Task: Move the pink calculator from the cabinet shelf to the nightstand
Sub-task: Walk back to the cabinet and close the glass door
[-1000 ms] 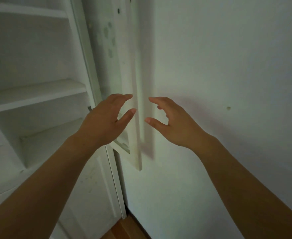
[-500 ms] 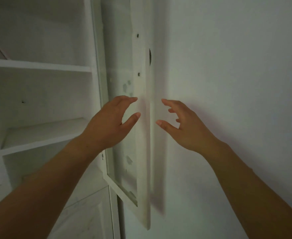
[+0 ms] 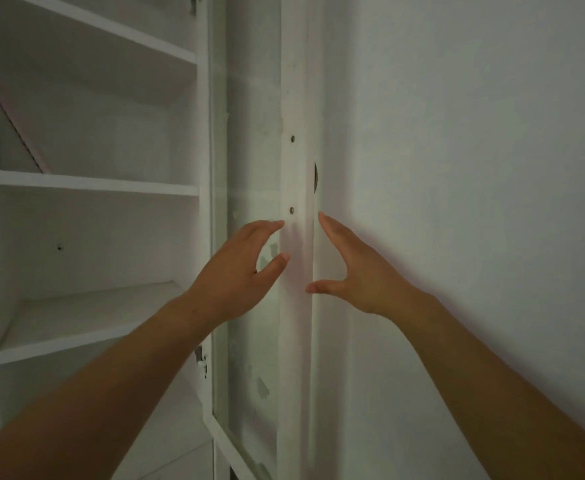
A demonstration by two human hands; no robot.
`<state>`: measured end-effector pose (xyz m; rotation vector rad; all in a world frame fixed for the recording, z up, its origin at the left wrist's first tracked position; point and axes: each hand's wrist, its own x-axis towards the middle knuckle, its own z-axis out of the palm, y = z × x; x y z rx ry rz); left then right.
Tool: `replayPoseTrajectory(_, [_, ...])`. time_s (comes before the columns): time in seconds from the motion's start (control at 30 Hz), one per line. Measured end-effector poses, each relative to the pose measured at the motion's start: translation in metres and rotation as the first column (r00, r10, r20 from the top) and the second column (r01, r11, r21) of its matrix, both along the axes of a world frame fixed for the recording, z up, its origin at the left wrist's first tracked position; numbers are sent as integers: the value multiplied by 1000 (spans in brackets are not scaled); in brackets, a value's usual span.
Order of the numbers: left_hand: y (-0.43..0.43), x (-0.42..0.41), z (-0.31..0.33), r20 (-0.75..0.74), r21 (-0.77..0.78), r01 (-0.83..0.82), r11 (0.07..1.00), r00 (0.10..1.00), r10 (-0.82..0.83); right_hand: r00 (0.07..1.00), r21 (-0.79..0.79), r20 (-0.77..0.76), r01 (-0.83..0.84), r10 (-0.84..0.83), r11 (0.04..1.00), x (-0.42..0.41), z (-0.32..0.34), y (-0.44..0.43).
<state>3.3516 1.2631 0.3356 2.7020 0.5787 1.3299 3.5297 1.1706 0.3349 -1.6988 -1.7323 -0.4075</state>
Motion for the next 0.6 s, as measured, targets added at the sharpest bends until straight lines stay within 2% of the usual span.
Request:
replayPoseTrajectory(0.17, [7, 7, -1, 23, -26, -1, 1000, 1000, 2, 997, -11, 46, -59, 59, 998, 11, -3, 16])
replayPoseTrajectory(0.4, [18, 1, -5, 89, -5, 38, 999, 995, -37, 982, 24, 6, -189, 188, 982, 6, -7, 24])
replayPoseTrajectory(0.6, [22, -19, 8, 146, -8, 58, 998, 988, -57, 950, 33, -77, -299, 301, 954, -30, -14, 33])
